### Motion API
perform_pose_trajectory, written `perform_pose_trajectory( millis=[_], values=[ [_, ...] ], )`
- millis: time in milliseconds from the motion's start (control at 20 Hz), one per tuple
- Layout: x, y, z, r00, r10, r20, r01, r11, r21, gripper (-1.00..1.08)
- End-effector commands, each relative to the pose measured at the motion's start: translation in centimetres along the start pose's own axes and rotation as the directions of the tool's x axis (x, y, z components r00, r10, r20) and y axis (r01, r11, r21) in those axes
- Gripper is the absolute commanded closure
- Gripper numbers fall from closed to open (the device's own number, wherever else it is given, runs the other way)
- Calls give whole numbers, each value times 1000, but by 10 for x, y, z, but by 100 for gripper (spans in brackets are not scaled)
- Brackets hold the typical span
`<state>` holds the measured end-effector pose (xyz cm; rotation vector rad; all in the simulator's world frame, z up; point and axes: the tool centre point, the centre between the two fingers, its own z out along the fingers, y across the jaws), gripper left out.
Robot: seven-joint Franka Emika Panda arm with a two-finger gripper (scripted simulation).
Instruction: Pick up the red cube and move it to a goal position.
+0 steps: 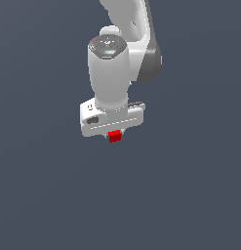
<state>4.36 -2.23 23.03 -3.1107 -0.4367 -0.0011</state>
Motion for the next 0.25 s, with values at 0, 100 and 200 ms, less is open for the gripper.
perform_pose_trajectory(
  millis=[0,100,200],
  values=[
    [1,0,-3,1000,0,1,0,1000,0,108],
    [2,0,-3,1000,0,1,0,1000,0,108],
    [2,0,-2,1000,0,1,0,1000,0,108]
  ],
)
